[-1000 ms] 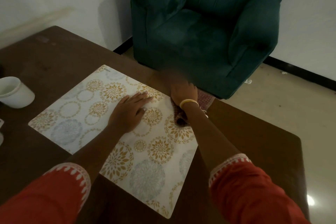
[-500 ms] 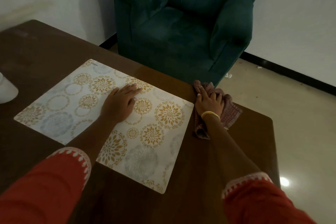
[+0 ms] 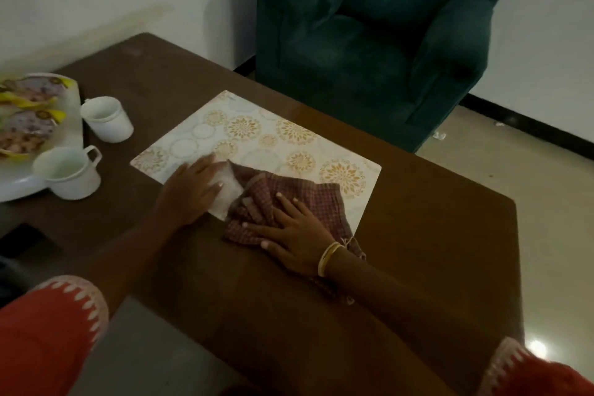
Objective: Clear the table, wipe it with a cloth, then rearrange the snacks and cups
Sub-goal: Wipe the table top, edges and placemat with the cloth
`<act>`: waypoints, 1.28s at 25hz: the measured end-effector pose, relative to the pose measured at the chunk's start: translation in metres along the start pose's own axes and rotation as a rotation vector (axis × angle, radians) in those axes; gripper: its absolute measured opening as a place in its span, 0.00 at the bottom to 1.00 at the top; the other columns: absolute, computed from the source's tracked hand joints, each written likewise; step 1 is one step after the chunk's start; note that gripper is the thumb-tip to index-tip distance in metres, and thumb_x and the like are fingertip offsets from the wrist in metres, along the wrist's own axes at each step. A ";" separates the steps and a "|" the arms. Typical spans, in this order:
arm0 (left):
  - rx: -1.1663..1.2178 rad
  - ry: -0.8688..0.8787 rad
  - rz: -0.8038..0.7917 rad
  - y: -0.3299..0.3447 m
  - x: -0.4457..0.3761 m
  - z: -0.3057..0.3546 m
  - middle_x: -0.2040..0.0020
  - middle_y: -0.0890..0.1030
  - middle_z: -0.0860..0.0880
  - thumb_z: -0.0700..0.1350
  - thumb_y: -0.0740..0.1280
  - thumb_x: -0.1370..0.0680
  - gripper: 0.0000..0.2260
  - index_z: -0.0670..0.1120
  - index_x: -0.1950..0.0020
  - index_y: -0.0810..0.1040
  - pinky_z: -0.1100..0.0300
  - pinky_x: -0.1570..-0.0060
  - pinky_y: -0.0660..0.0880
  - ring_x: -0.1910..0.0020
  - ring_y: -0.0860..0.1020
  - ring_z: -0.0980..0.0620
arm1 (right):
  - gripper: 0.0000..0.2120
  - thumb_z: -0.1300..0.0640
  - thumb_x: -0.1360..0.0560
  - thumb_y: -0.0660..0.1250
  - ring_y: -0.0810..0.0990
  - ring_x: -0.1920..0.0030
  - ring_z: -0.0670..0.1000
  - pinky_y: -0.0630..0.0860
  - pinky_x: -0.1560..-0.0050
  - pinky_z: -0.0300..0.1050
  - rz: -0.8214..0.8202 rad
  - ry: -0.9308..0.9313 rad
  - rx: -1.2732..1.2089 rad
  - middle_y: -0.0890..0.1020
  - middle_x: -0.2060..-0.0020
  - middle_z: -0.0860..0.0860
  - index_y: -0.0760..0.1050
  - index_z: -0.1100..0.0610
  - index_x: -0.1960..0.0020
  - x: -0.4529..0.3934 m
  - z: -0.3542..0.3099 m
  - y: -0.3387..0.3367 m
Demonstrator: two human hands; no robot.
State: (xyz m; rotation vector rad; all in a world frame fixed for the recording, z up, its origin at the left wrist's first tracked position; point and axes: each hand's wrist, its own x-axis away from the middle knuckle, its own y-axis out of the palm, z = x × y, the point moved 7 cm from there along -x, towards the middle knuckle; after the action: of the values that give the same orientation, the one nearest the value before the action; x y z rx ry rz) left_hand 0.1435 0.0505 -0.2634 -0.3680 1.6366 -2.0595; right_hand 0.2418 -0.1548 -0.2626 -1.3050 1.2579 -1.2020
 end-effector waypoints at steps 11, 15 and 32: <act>0.068 -0.029 0.040 -0.010 0.021 -0.041 0.23 0.60 0.52 0.54 0.61 0.21 0.24 0.56 0.25 0.62 0.45 0.28 0.58 0.24 0.59 0.52 | 0.22 0.40 0.19 0.46 0.52 0.23 0.59 0.51 0.26 0.61 -0.010 0.446 -0.062 0.57 0.23 0.56 0.58 0.38 0.25 -0.151 0.176 -0.016; 0.065 -0.031 0.064 -0.009 0.022 -0.042 0.23 0.60 0.53 0.55 0.61 0.21 0.24 0.56 0.25 0.63 0.47 0.27 0.57 0.24 0.59 0.53 | 0.23 0.41 0.19 0.44 0.50 0.23 0.60 0.48 0.25 0.62 -0.008 0.603 -0.080 0.56 0.23 0.57 0.55 0.40 0.24 -0.172 0.197 -0.018; 0.087 -0.178 0.329 -0.024 0.125 -0.058 0.26 0.67 0.50 0.44 0.59 0.19 0.18 0.52 0.30 0.72 0.48 0.27 0.54 0.26 0.63 0.50 | 0.23 0.42 0.18 0.42 0.52 0.24 0.62 0.54 0.27 0.61 0.069 0.093 0.042 0.68 0.31 0.58 0.51 0.40 0.23 -0.059 -0.087 0.007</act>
State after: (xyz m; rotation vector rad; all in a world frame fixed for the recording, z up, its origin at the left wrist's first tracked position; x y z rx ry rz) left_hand 0.0042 0.0377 -0.2655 -0.2269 1.3932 -1.7900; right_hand 0.1544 -0.0957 -0.2640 -1.1781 1.3263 -1.2451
